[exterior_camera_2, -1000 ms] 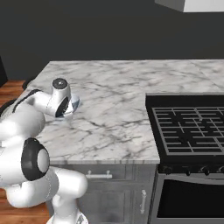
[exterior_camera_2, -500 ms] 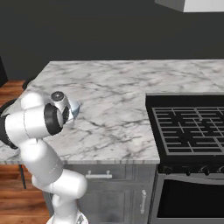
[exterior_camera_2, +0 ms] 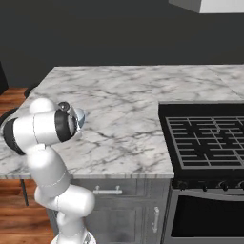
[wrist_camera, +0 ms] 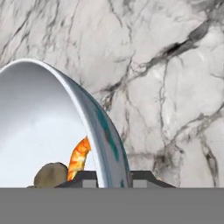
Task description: The microwave is finished heating the shrimp and garlic. Take the bowl containing the food and place it on the dining counter.
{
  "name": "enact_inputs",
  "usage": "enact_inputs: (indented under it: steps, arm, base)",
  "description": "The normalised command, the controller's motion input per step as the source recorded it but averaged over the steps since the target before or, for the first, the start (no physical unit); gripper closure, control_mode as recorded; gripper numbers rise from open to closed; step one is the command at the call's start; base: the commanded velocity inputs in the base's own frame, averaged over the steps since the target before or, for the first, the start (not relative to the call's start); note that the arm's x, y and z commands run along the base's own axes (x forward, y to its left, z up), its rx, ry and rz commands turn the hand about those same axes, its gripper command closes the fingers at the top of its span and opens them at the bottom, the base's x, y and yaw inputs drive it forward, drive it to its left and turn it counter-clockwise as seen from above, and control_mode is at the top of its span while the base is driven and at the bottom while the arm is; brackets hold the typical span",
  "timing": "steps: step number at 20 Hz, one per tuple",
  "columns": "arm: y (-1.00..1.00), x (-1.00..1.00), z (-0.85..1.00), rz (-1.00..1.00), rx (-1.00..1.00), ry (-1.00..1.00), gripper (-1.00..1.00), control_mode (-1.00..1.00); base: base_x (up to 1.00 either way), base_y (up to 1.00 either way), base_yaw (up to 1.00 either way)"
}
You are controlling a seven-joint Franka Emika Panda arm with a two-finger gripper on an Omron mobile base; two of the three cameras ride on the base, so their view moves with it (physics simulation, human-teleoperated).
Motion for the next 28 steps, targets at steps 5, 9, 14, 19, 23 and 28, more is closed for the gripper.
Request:
enact_inputs:
  steps: [5,9,14,19,23,28]
  arm:
    - [-0.01,-0.27,0.89,0.0,0.0,0.02,-1.0,-1.0]
    - [-0.19,-0.69,1.0,0.0,0.0,0.0,-1.0,-1.0]
    - [-0.29,-1.0,0.95,0.0,0.0,-0.02,-1.0,-1.0]
    - [-0.25,-1.0,0.45,0.02,-0.08,-0.05,-1.0,-1.0]
    - [-0.19,-1.0,0.24,0.08,-0.17,-0.09,-1.0,-1.0]
    - [-0.17,-1.0,0.19,0.13,-0.19,-0.11,-1.0,-1.0]
  base:
    - [0.0,0.0,0.0]
    - [0.0,0.0,0.0]
    - [0.0,0.0,0.0]
    - [0.0,0.0,0.0]
    - [0.0,0.0,0.0]
    - [0.0,0.0,0.0]
